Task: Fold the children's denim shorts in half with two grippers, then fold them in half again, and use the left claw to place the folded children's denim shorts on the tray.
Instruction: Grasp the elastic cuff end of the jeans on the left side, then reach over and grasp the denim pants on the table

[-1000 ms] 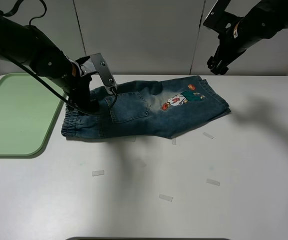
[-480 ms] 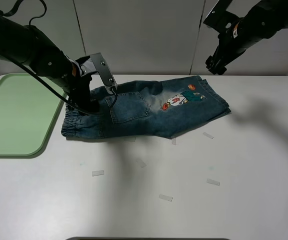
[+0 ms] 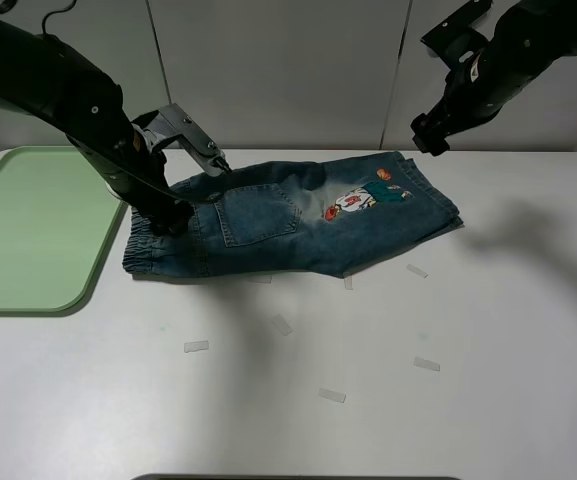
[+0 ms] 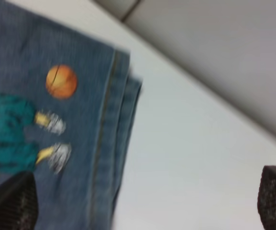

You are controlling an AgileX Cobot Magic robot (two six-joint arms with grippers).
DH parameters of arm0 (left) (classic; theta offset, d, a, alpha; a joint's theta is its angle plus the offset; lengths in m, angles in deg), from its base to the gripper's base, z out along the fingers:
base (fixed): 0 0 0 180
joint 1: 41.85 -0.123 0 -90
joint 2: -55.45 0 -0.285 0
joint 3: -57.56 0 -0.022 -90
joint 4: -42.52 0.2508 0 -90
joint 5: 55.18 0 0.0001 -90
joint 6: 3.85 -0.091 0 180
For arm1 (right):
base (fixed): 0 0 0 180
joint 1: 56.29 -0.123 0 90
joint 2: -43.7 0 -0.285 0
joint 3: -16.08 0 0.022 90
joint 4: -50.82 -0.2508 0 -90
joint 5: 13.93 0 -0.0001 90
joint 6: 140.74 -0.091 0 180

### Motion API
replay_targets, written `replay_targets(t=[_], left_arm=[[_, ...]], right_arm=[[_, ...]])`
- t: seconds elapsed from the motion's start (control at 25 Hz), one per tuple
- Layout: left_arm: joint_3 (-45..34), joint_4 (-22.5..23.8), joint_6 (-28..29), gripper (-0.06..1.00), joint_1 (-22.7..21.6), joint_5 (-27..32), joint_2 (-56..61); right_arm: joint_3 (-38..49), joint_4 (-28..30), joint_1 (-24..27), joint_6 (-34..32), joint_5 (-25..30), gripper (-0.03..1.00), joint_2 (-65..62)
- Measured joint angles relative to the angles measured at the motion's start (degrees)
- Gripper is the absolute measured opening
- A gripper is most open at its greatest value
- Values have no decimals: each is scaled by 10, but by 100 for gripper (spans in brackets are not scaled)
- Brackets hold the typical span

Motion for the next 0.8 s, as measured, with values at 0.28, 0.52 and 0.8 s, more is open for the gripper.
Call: replay_targets(t=[0.28,0.52,0.8], left_arm=[[1,-4,40,99,0,5,16],[1,-10,120,99,0,10,29],[1,-10,172,99,0,12,32]], right_arm=[[0,-88,0,-30,224,69,-72],[-2,-146,0,-34,382,69,-146],[51,-189,0,-61,415,69,-283]])
